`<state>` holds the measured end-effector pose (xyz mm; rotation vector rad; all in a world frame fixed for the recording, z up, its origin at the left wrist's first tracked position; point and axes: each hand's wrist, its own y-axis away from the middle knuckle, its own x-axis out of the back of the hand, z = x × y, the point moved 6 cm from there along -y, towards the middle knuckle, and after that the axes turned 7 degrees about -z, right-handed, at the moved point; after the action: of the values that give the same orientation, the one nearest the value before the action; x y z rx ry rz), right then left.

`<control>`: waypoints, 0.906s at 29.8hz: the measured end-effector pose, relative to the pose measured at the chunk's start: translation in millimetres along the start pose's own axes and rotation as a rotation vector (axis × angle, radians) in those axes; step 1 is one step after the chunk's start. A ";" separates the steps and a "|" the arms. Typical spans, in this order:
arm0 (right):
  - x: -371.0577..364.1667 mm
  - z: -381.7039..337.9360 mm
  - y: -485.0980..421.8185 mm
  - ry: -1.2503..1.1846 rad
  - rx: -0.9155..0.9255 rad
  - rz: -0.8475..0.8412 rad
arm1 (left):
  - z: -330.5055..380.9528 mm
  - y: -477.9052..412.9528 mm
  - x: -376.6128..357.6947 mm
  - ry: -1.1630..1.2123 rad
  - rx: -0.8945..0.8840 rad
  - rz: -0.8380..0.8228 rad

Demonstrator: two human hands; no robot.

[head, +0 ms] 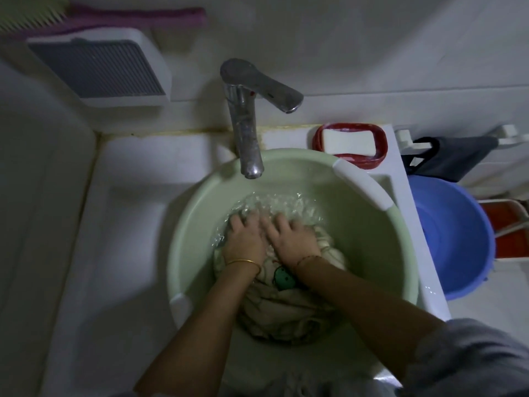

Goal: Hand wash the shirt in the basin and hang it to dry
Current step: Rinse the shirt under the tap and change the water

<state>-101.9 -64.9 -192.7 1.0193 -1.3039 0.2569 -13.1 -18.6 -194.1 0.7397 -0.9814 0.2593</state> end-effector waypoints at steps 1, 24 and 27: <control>2.3 6.2 -0.4 -0.013 -0.016 -0.002 | -2.0 -0.4 2.4 0.029 -0.024 -0.001; 76.9 45.2 -6.8 -0.515 -0.276 0.321 | 42.2 29.1 23.1 0.843 0.210 -0.170; 47.0 41.9 1.7 -0.294 -0.241 0.282 | 27.1 16.8 38.0 0.385 0.053 0.154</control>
<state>-116.8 -112.2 -153.9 0.6838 -1.7047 0.1611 -18.8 -29.2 -145.9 0.6328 -0.6663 0.5430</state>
